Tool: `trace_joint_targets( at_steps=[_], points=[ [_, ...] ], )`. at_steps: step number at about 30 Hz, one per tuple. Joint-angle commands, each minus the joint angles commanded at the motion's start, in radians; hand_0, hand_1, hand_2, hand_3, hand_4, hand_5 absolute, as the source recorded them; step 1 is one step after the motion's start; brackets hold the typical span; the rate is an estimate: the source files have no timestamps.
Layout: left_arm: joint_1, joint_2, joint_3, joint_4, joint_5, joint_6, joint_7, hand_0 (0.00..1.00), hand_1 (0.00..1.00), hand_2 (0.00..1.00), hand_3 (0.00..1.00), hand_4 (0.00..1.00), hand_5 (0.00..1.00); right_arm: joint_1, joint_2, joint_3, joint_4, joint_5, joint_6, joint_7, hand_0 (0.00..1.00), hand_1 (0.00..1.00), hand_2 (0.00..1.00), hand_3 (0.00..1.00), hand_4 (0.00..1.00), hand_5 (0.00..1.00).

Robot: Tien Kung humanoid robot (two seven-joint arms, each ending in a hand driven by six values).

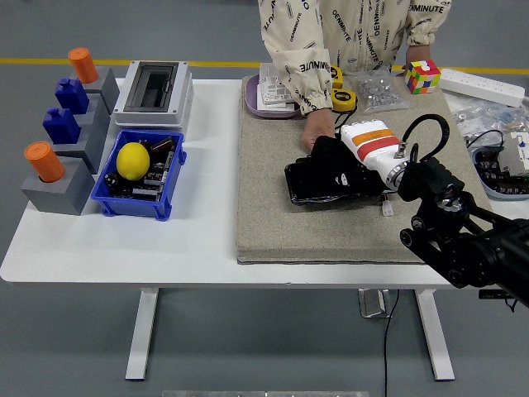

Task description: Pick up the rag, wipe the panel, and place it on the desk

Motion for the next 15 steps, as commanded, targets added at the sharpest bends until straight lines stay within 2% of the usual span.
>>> trace_joint_targets(
  at_steps=[15],
  points=[
    [-0.002, -0.003, -0.004, 0.000, -0.004, 0.001, 0.000, 0.650, 0.696, 0.742, 0.567, 0.599, 0.476, -0.045, -0.092, 0.136, -0.084, -0.035, 0.006, 0.003, 0.232, 0.318, 0.355, 0.395, 0.998, 0.098]
  ],
)
